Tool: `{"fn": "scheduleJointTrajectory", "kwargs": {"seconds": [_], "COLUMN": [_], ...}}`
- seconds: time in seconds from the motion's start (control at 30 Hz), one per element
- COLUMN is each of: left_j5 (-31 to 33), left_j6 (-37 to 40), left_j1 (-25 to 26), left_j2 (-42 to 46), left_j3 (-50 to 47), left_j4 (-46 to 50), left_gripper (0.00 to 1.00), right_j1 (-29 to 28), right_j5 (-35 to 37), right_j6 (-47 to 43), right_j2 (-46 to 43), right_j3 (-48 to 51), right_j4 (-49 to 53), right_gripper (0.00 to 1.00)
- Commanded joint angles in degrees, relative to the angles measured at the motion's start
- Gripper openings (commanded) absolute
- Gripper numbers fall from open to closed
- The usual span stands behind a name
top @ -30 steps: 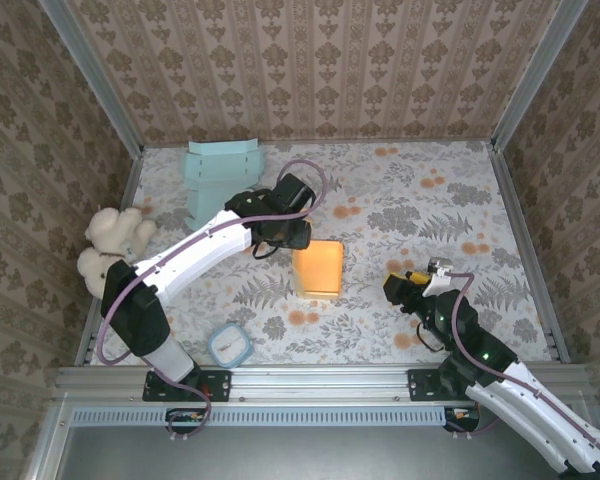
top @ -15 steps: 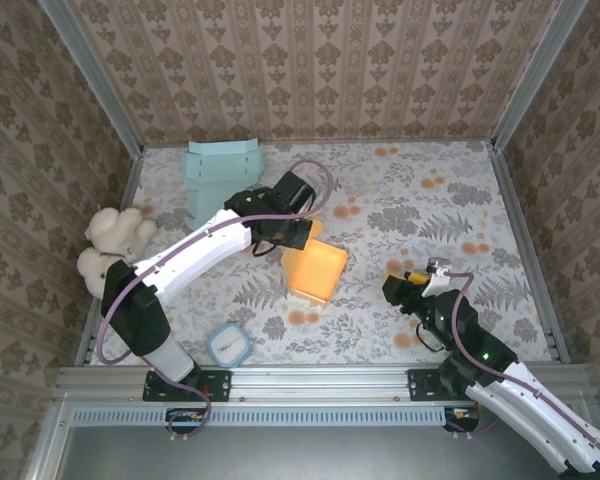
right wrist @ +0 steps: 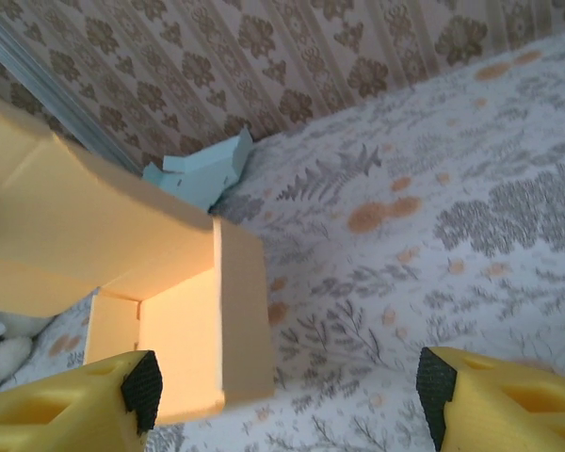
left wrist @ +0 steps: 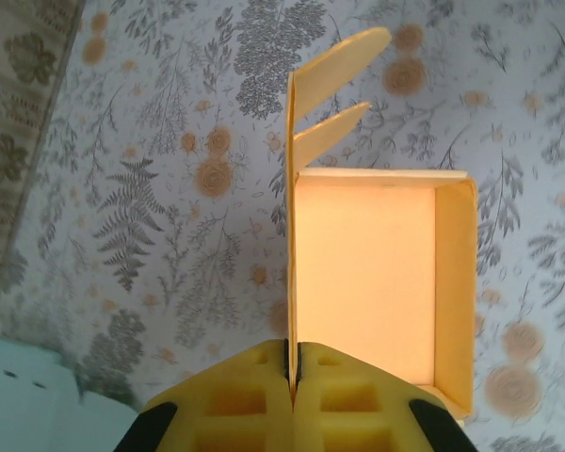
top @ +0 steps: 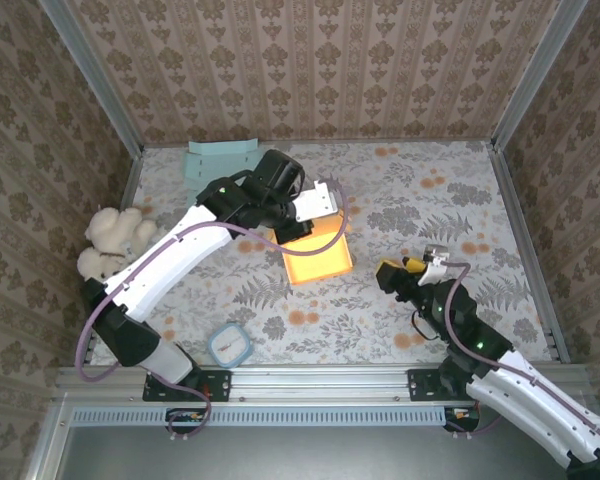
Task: Fold the paper box
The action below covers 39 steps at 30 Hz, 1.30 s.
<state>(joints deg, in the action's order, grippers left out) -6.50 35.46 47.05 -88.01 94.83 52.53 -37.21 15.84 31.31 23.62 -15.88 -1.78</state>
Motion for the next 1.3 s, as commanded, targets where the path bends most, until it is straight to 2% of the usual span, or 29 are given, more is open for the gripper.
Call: {"fn": "scheduleJointTrajectory", "kwargs": {"seconds": [0.0, 0.2, 0.37, 0.53, 0.6, 0.7, 0.93, 1.1, 1.27], "left_j5": [-7.2, -19.8, -22.1, -23.1, -22.8, -23.6, -20.8, -18.8, -16.4], "left_j6": [14.5, 21.2, 25.6, 27.8, 28.5, 29.2, 29.9, 30.6, 31.1], "left_j1": [-3.0, -9.4, -12.2, -14.9, -15.2, -15.1, -12.7, -11.2, -9.4], "left_j2": [1.1, -1.6, -5.4, -6.4, -5.9, -5.3, -4.8, -5.2, -6.3], "left_j3": [1.5, 4.0, 5.7, 5.3, 3.7, 1.4, -0.7, -1.2, -1.1], "left_j4": [4.5, 4.4, 3.7, 5.2, 4.8, 4.0, 2.7, 2.5, 2.1], "left_gripper": [0.0, 0.0, 0.0, 0.0, 0.0, 0.0, 0.0, 0.0, 0.0], "right_j1": [0.2, 1.3, 5.7, 18.5, 20.4, 20.7, 21.1, 21.1, 21.2], "right_j5": [0.3, -8.0, -25.2, -49.7, -55.3, -57.4, -62.2, -68.2, -69.9], "right_j6": [-11.5, -35.5, -52.9, -55.6, -57.4, -60.1, -65.1, -73.1, -76.2], "right_j2": [4.8, 16.8, 29.6, 35.8, 37.8, 42.4, 52.6, 55.7, 57.5], "right_j3": [-3.9, -6.6, -14.8, -18.2, -20.0, -24.3, -28.6, -31.4, -31.3], "right_j4": [-8.3, -18.6, -14.5, -15.2, -13.4, -10.1, -13.0, -5.6, -3.6], "right_gripper": [0.78, 0.79, 0.72, 0.69, 0.69, 0.64, 0.47, 0.47, 0.47]}}
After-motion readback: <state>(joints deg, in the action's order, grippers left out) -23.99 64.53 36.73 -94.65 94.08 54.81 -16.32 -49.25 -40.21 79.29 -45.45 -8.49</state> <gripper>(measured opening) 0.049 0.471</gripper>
